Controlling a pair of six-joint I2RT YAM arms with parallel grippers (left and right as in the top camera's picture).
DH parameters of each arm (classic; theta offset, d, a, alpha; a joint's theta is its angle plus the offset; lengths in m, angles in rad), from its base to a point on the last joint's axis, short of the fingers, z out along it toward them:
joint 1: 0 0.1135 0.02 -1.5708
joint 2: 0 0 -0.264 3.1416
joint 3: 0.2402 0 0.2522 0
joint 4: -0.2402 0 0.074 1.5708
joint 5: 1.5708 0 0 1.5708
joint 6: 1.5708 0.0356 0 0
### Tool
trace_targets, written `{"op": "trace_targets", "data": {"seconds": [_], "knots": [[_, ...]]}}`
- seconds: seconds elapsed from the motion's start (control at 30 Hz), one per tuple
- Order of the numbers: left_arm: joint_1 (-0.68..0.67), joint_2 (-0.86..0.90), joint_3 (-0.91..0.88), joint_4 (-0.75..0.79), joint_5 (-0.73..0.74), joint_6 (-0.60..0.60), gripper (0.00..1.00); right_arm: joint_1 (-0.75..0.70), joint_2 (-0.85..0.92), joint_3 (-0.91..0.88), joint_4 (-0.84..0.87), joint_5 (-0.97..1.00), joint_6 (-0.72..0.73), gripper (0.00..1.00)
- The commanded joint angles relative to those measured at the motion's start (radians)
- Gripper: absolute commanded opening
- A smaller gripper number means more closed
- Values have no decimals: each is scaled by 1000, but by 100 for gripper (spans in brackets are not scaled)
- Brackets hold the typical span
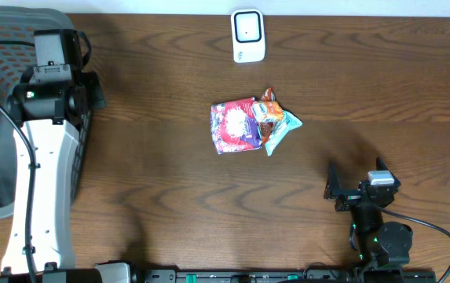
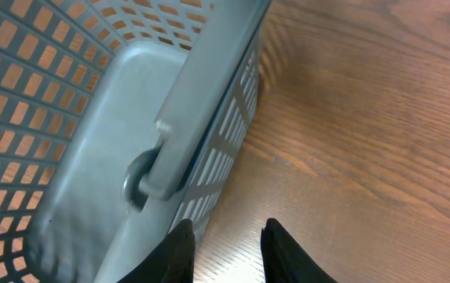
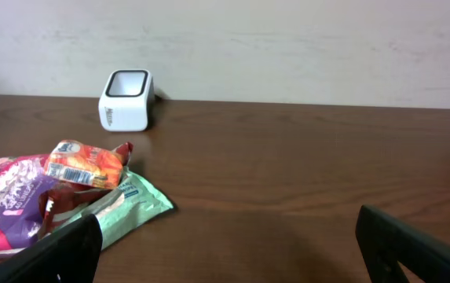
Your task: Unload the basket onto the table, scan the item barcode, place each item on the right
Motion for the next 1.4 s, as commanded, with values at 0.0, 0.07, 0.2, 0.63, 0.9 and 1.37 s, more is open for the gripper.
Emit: {"op": "trace_targets", "data": {"seconds": [0.0, 0.07, 0.2, 0.63, 0.9, 1.37], "knots": [[32, -2, 23, -3, -55, 5, 29, -2, -2, -1, -4, -6, -8, 99], [38, -2, 23, -2, -55, 5, 29, -2, -2, -1, -4, -6, -8, 99], [33, -14, 23, -2, -14, -13, 29, -2, -2, -1, -4, -6, -8, 99], [19, -187, 23, -162, 107, -24, 29, -2, -2, -1, -4, -6, -8, 99], [19, -196, 21, -402, 107, -45, 23, -2, -2, -1, -4, -6, -8, 99], [43, -148, 19, -521, -44, -116, 20, -2, -2, -1, -4, -6, -8, 99]]}}
